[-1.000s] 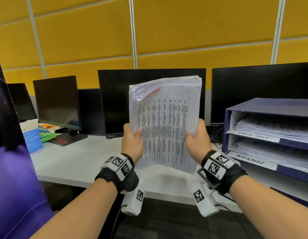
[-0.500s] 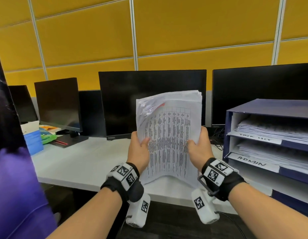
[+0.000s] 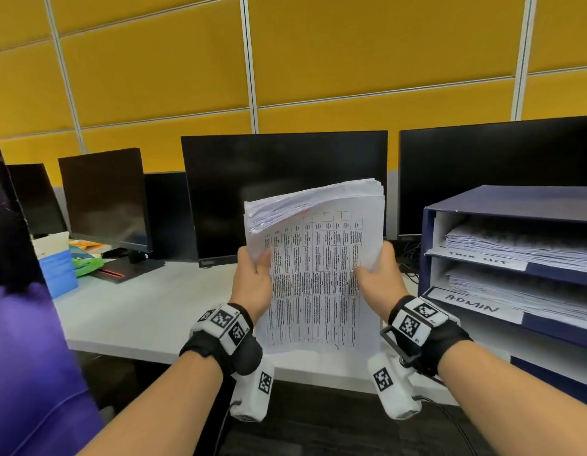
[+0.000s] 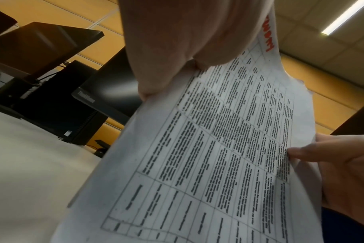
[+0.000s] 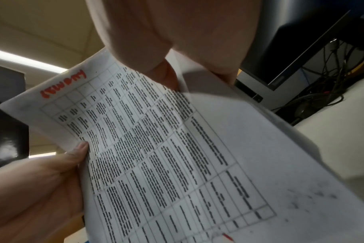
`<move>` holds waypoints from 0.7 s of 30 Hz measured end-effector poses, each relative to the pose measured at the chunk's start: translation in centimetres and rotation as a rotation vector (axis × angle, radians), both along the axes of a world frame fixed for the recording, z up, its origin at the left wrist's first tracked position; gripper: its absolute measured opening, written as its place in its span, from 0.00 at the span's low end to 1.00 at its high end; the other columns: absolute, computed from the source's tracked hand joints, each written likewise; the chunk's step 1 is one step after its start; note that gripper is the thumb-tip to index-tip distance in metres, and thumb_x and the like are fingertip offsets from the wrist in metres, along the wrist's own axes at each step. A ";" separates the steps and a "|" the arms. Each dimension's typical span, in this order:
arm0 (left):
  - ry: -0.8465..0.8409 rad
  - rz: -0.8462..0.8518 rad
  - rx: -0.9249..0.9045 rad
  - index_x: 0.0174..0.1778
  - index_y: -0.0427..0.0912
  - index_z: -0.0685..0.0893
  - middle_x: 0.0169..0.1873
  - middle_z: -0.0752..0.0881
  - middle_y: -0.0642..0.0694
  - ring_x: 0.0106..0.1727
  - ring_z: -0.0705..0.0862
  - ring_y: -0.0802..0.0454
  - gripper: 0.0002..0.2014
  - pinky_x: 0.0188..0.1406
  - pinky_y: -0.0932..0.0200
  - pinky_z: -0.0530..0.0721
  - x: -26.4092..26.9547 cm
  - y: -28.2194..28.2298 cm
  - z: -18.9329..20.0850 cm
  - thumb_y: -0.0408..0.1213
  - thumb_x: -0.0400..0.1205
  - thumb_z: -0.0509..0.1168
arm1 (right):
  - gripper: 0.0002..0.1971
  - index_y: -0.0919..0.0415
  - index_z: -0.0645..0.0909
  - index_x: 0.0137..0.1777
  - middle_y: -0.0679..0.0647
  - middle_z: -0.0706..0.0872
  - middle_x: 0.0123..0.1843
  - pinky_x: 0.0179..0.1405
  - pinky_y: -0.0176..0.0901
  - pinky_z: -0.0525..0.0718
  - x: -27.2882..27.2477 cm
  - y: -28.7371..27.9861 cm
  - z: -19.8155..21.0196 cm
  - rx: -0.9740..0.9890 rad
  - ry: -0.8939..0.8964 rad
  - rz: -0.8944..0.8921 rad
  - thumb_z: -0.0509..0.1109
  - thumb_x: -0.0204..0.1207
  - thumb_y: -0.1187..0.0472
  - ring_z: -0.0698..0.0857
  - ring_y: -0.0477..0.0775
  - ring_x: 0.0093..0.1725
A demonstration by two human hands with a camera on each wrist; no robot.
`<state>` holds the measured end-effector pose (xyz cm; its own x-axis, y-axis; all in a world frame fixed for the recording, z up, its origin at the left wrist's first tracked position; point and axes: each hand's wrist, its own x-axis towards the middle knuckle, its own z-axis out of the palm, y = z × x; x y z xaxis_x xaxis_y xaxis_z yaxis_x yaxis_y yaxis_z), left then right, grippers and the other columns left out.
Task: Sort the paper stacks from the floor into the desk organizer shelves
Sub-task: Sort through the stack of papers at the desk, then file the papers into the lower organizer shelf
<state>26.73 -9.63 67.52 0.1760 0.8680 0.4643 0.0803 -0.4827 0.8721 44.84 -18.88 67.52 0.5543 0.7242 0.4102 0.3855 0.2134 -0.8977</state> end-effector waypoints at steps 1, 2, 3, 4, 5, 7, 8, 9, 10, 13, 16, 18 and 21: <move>0.023 0.004 -0.013 0.62 0.47 0.67 0.55 0.79 0.52 0.56 0.79 0.52 0.08 0.56 0.55 0.74 -0.1 0.0 -0.2 0.44 0.90 0.52 | 0.20 0.61 0.62 0.70 0.51 0.77 0.59 0.55 0.39 0.77 -0.1 -0.1 -0.3 -0.024 -0.021 0.001 0.59 0.81 0.74 0.78 0.52 0.59; 0.047 0.006 -0.029 0.63 0.45 0.67 0.57 0.78 0.50 0.57 0.78 0.51 0.09 0.56 0.55 0.74 -0.1 -0.1 -0.4 0.43 0.90 0.51 | 0.18 0.62 0.62 0.69 0.52 0.77 0.59 0.54 0.39 0.77 -0.1 -0.2 -0.5 -0.046 -0.046 -0.001 0.58 0.81 0.73 0.79 0.52 0.59; 0.065 0.007 -0.048 0.65 0.43 0.67 0.58 0.78 0.49 0.58 0.78 0.50 0.11 0.56 0.54 0.73 -0.1 -0.4 -0.5 0.42 0.90 0.51 | 0.17 0.63 0.62 0.68 0.53 0.77 0.59 0.54 0.39 0.77 -0.2 -0.6 -0.6 -0.074 -0.071 -0.008 0.57 0.82 0.73 0.79 0.53 0.58; 0.077 0.010 -0.069 0.67 0.42 0.67 0.59 0.77 0.48 0.59 0.77 0.49 0.12 0.56 0.54 0.73 -0.2 -0.6 -0.5 0.41 0.90 0.51 | 0.15 0.64 0.62 0.67 0.54 0.77 0.59 0.53 0.40 0.77 -0.3 -1.0 -0.7 -0.095 -0.096 -0.014 0.56 0.82 0.72 0.79 0.53 0.57; 0.083 0.014 -0.082 0.68 0.41 0.67 0.59 0.77 0.48 0.59 0.77 0.49 0.13 0.56 0.53 0.74 -0.3 -0.9 -0.4 0.40 0.90 0.51 | 0.14 0.65 0.61 0.66 0.55 0.77 0.58 0.52 0.40 0.77 -0.6 -1.4 -0.5 -0.114 -0.116 -0.022 0.55 0.83 0.72 0.79 0.54 0.56; 0.091 0.026 -0.082 0.70 0.41 0.67 0.59 0.76 0.49 0.59 0.76 0.50 0.13 0.56 0.53 0.74 -0.5 -2.0 0.1 0.39 0.90 0.51 | 0.13 0.66 0.62 0.65 0.57 0.77 0.57 0.51 0.43 0.78 -1.0 -2.8 -0.1 -0.129 -0.151 -0.043 0.56 0.83 0.72 0.80 0.57 0.55; 0.089 0.039 -0.069 0.70 0.41 0.68 0.59 0.77 0.49 0.59 0.76 0.50 0.13 0.57 0.53 0.74 -0.7 -2.4 0.3 0.39 0.90 0.51 | 0.12 0.66 0.62 0.64 0.58 0.77 0.57 0.51 0.45 0.79 -1.3 -3.3 0.1 -0.128 -0.167 -0.054 0.56 0.83 0.72 0.80 0.58 0.55; 0.081 0.046 -0.054 0.70 0.41 0.68 0.59 0.77 0.48 0.59 0.76 0.50 0.13 0.57 0.53 0.75 -0.8 -2.9 0.6 0.38 0.90 0.51 | 0.12 0.65 0.62 0.64 0.59 0.78 0.57 0.51 0.46 0.80 -1.6 -4.0 0.5 -0.129 -0.177 -0.066 0.56 0.83 0.71 0.81 0.58 0.54; 0.075 0.052 -0.048 0.69 0.41 0.69 0.59 0.77 0.48 0.59 0.76 0.50 0.13 0.57 0.53 0.75 -0.9 -3.7 1.0 0.38 0.90 0.52 | 0.12 0.65 0.63 0.64 0.60 0.79 0.57 0.50 0.47 0.80 -1.7 -4.9 0.8 -0.129 -0.188 -0.074 0.57 0.83 0.71 0.81 0.57 0.52; 0.072 0.062 -0.044 0.69 0.39 0.70 0.58 0.77 0.47 0.58 0.76 0.49 0.13 0.56 0.53 0.74 -1.2 -6.0 1.9 0.38 0.90 0.52 | 0.12 0.65 0.62 0.63 0.63 0.79 0.55 0.50 0.53 0.83 -2.4 -7.9 2.2 -0.150 -0.212 -0.095 0.56 0.83 0.70 0.82 0.60 0.49; 0.069 0.036 -0.067 0.68 0.39 0.70 0.58 0.78 0.44 0.57 0.77 0.47 0.13 0.55 0.51 0.75 -1.3 -8.8 2.3 0.38 0.90 0.52 | 0.12 0.65 0.63 0.63 0.66 0.79 0.59 0.55 0.58 0.83 -2.7 -11.4 3.0 -0.187 -0.195 -0.106 0.56 0.82 0.72 0.83 0.63 0.55; 0.064 0.013 -0.072 0.68 0.39 0.70 0.58 0.77 0.45 0.56 0.76 0.48 0.13 0.54 0.53 0.74 -1.3 -10.7 2.4 0.38 0.90 0.52 | 0.13 0.64 0.64 0.64 0.63 0.79 0.61 0.55 0.54 0.83 -2.8 -13.5 3.1 -0.192 -0.175 -0.118 0.57 0.82 0.72 0.82 0.61 0.56; 0.062 -0.009 -0.093 0.69 0.39 0.70 0.58 0.77 0.45 0.58 0.75 0.48 0.13 0.58 0.52 0.74 -1.1 -13.0 2.0 0.38 0.90 0.53 | 0.15 0.61 0.64 0.65 0.59 0.79 0.61 0.56 0.54 0.84 -2.8 -16.5 2.7 -0.183 -0.128 -0.124 0.58 0.81 0.72 0.82 0.59 0.58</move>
